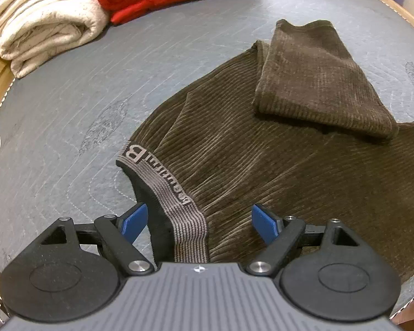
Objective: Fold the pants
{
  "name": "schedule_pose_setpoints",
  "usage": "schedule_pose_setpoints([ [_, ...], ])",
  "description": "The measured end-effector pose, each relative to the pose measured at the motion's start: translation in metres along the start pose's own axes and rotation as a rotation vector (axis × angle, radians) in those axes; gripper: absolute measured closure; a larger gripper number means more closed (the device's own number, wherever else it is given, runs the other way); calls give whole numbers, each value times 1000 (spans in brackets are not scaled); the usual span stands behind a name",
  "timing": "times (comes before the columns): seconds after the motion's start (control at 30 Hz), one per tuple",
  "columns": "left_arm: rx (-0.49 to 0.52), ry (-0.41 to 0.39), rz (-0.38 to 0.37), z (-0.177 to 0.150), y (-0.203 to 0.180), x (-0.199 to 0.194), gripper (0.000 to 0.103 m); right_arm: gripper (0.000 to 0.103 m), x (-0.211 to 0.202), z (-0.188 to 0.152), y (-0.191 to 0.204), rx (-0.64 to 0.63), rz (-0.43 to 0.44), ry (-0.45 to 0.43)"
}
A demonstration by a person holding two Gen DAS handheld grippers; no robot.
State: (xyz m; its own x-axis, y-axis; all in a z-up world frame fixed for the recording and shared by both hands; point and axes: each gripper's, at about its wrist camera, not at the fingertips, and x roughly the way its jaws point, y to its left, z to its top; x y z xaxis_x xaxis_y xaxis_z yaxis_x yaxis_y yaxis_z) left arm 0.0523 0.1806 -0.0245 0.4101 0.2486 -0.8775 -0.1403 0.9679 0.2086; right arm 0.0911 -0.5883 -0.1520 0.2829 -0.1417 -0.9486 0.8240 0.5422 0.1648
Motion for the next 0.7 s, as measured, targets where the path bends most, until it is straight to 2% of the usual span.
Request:
schedule_pose_setpoints([
  [0.03,-5,0,-1,0,2,0,16,94,2,1,2,-11,-16,8],
  [0.1,-11,2,-4,0,4,0,16,89,-3,3,2,-14,-86,-40],
  [0.23,-2,-3,-11,0,2,-1,16,87,-44,4,8,-16,-189,-283],
  [0.27,-1,-4,-12,0,2,-1,16,82,-49,2,9,-12,-182,-347],
  [0.3,0,-2,-11,0,1,-1,16,77,-57,1,13,-11,-132,-402],
  [0.33,0,0,-11,0,1,0,16,62,-59,-1,19,-28,-73,-420],
  [0.37,-1,2,-11,0,1,0,16,54,-56,-2,28,-68,11,-410],
  [0.47,-5,6,-12,0,0,1,16,55,-38,-5,56,-174,235,-324],
  [0.5,-6,8,-12,1,-1,2,16,55,-31,-6,67,-212,285,-293],
  [0.6,-4,13,-14,2,-2,3,16,55,-4,-7,94,-263,374,-172],
  [0.7,-1,22,-10,3,-3,7,16,55,22,-4,109,-236,352,-112],
])
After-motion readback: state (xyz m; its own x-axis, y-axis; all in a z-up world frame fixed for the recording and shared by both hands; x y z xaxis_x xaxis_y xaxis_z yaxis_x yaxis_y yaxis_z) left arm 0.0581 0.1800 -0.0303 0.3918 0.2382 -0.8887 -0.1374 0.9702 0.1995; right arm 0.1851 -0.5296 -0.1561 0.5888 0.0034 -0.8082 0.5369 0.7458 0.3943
